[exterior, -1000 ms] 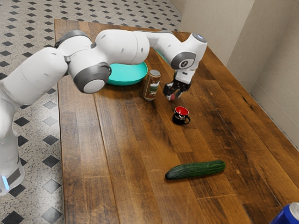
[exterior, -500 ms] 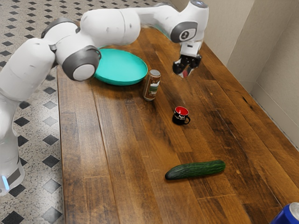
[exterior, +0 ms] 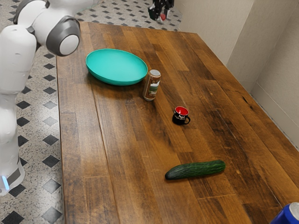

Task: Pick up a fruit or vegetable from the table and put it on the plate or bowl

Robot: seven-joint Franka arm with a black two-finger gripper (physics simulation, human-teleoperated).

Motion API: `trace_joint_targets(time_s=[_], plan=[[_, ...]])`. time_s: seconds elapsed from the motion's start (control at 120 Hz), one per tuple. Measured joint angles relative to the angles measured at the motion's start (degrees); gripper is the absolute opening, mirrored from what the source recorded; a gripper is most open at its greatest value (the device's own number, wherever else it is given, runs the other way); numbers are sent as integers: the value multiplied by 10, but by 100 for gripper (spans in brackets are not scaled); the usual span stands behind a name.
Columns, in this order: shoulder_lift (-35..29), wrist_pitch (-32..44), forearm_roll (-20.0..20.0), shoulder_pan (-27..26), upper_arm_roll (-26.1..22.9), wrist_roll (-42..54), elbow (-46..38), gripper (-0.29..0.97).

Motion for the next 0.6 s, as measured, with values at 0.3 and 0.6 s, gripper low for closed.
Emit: trace_joint_targets(time_s=[0.3,0.6], plan=[[69,12,-29,93,-5,11,-6,12],[120,12,-32,108,-6,18,-15,12]])
